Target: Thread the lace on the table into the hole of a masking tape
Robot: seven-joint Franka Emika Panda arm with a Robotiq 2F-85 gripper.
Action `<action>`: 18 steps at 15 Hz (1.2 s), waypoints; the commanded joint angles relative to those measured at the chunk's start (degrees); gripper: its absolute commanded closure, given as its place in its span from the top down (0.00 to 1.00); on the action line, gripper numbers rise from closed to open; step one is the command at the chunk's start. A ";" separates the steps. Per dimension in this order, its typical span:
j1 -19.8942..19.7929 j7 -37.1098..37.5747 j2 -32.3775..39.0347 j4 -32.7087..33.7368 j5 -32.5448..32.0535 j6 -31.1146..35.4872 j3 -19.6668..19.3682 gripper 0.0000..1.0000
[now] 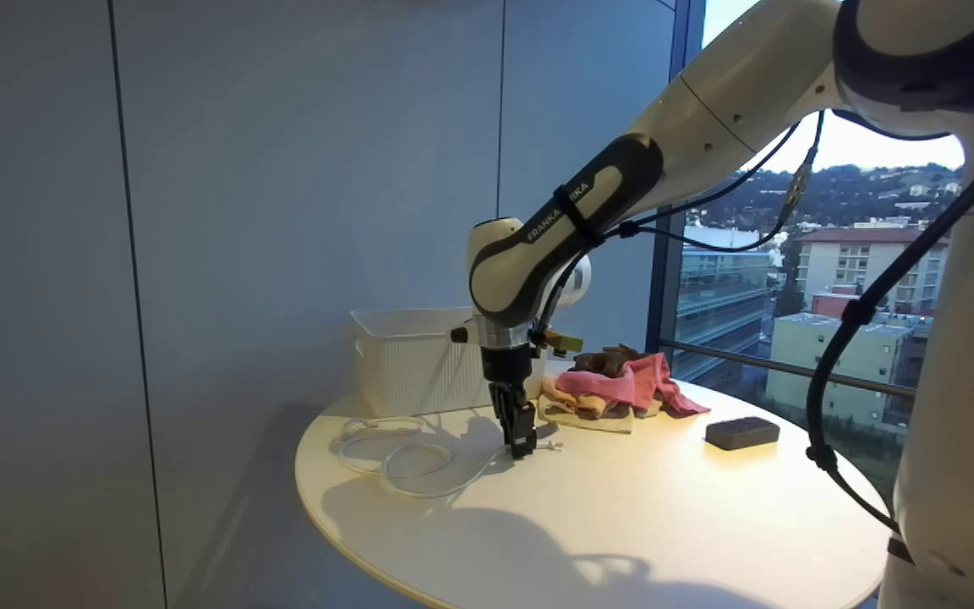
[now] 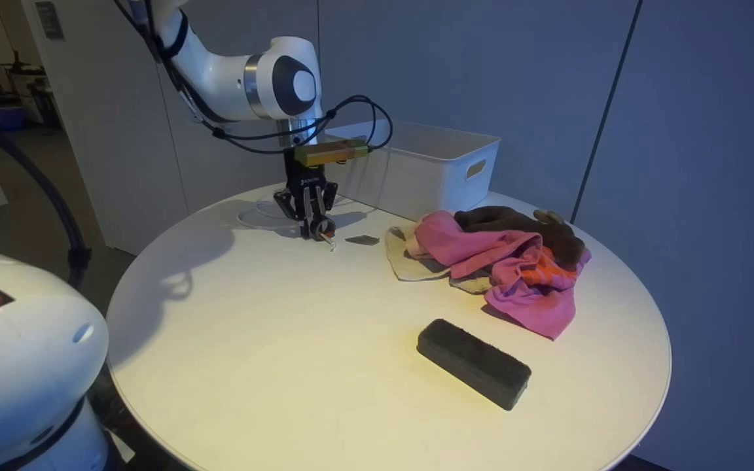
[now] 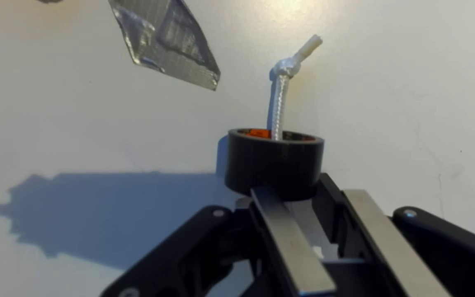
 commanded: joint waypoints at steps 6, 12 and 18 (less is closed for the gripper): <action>3.15 1.54 -1.22 -1.34 -4.18 6.07 3.02 0.95; 2.28 13.42 -8.49 -2.72 -5.03 10.61 1.99 1.00; -0.77 24.45 -14.75 -5.18 -3.67 9.33 -2.13 1.00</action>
